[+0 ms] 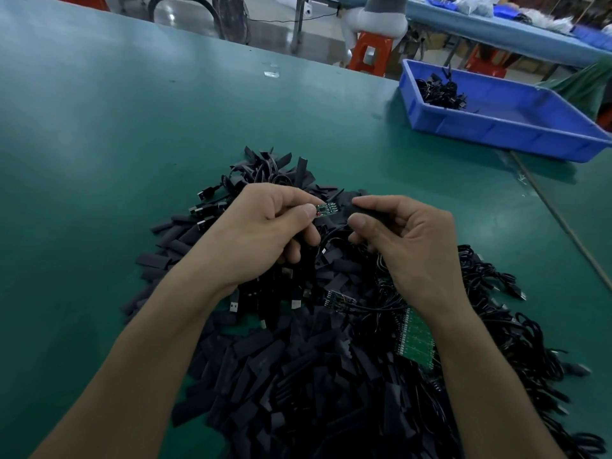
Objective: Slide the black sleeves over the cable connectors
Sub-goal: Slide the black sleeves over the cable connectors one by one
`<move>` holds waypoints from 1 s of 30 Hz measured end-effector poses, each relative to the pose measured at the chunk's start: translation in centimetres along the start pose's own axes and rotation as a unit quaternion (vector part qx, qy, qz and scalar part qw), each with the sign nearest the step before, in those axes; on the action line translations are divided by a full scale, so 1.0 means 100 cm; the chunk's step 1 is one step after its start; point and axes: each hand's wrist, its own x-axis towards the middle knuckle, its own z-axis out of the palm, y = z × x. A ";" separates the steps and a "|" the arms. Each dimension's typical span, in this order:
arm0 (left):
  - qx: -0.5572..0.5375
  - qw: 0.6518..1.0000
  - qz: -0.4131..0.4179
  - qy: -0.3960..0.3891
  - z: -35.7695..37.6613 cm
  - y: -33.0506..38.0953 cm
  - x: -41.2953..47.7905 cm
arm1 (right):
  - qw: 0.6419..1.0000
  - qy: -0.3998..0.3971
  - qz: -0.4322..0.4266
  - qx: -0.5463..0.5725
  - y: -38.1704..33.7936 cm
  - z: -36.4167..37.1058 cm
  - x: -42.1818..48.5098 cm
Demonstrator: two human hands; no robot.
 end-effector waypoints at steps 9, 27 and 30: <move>-0.010 1.000 0.002 -0.012 0.002 0.002 -0.002 | 1.000 -0.002 -0.004 0.000 -0.002 0.001 0.000; -0.047 0.998 -0.038 -0.019 0.002 0.004 -0.002 | 1.000 -0.021 0.005 0.011 -0.007 0.003 -0.002; -0.042 0.998 -0.034 -0.026 0.001 0.003 -0.001 | 0.998 -0.059 0.011 0.021 -0.008 -0.001 0.000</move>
